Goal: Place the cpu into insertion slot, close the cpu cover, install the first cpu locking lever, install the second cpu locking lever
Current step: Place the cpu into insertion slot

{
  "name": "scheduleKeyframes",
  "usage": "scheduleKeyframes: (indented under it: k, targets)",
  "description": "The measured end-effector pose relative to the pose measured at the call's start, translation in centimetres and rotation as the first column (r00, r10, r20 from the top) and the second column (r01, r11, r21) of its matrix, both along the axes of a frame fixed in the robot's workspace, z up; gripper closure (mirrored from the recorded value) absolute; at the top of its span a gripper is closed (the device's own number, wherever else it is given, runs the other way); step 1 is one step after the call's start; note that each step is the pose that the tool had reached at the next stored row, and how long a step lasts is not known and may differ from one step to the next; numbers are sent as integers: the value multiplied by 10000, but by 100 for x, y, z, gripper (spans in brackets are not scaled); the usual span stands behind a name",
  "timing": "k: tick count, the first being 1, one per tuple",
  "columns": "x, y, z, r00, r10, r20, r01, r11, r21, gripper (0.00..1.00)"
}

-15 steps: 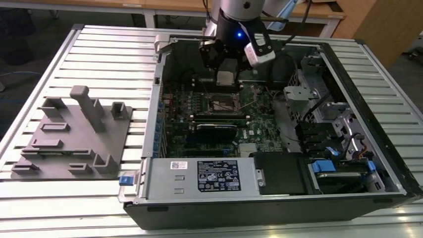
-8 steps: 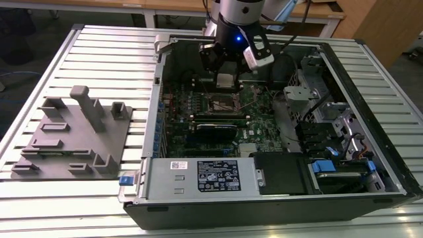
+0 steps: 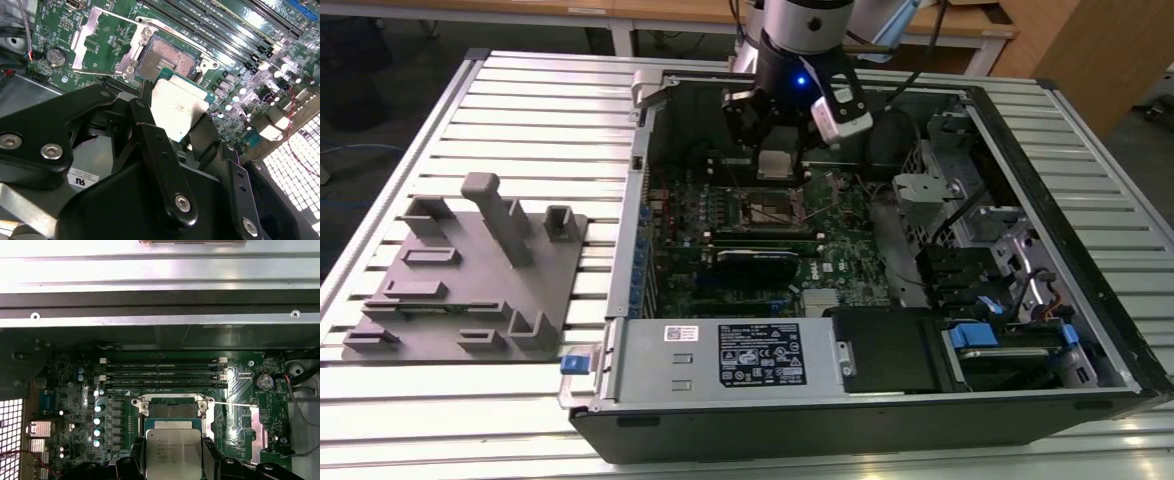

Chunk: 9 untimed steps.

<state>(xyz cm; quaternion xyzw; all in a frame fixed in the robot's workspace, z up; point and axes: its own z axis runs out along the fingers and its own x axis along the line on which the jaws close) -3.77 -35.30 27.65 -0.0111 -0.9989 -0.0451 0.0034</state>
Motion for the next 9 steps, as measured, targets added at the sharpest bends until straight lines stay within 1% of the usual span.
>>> scheduleKeyframes:
  k: [2, 9]
  targets:
    - [0, 0, -10, 10000, 0, 0, 0, 10000, -2, 46]
    - [0, 0, -12, 10000, 0, 0, 0, 10000, -9, 46]
